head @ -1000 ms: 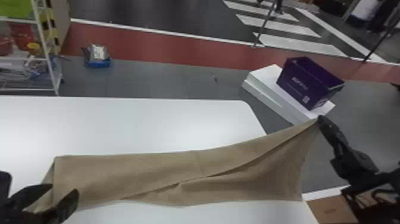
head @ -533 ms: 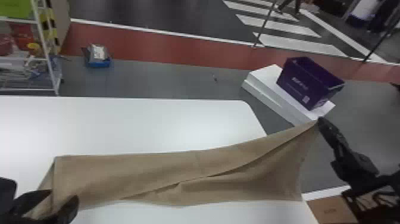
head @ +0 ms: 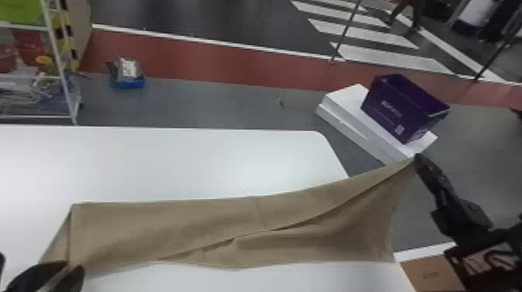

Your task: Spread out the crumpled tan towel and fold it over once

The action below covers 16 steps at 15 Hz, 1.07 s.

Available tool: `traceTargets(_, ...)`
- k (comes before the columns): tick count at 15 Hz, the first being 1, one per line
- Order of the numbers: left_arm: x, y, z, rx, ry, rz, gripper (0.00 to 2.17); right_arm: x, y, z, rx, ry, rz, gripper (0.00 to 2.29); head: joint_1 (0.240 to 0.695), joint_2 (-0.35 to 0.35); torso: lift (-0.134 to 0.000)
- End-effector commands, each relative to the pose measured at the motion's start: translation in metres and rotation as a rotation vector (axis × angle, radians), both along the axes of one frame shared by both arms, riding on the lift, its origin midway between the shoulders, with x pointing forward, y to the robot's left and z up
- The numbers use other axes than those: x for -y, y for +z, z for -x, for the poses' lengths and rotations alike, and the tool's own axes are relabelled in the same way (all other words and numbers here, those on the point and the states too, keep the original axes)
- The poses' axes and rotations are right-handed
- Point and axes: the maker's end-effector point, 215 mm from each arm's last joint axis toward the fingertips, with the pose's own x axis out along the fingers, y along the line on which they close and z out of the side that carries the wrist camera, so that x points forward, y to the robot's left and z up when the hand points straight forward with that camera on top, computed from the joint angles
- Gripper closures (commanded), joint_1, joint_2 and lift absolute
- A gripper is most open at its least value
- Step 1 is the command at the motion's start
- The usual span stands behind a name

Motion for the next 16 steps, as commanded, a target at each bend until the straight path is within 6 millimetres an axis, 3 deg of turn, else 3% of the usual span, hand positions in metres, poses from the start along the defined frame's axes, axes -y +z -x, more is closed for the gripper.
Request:
traceTargets(1,0.001,-0.001,0.000,-0.006,0.001,0.001,0.80,-0.001,0.000,-0.001,0.002,0.001,-0.002,1.77,0.695,-0.350,-0.124)
traceTargets(2,0.002,0.000,0.000,-0.004,0.001,0.002,0.76,-0.001,0.000,-0.001,0.002,0.001,-0.002,1.77,0.695,-0.350,-0.124)
traceTargets(3,0.002,0.000,-0.001,-0.002,0.004,0.002,0.48,0.000,0.000,-0.001,0.001,0.000,-0.001,1.77,0.695,-0.350,-0.124)
traceTargets(7,0.007,0.000,-0.002,-0.002,-0.006,0.012,0.47,0.000,0.001,-0.001,0.004,0.000,0.003,1.77,0.695,-0.350,-0.124)
traceTargets(12,0.020,-0.009,-0.007,-0.010,-0.027,0.019,0.55,0.001,0.001,-0.003,0.006,-0.003,-0.001,1.77,0.695,-0.350,-0.124)
traceTargets(14,0.021,-0.005,-0.009,0.002,-0.027,0.023,0.87,0.001,0.001,-0.002,0.004,-0.004,0.000,1.77,0.695,-0.350,-0.124)
traceTargets(16,0.022,0.001,-0.011,0.014,-0.029,0.025,0.90,0.002,0.000,-0.003,0.001,-0.007,0.002,1.77,0.695,-0.350,-0.124)
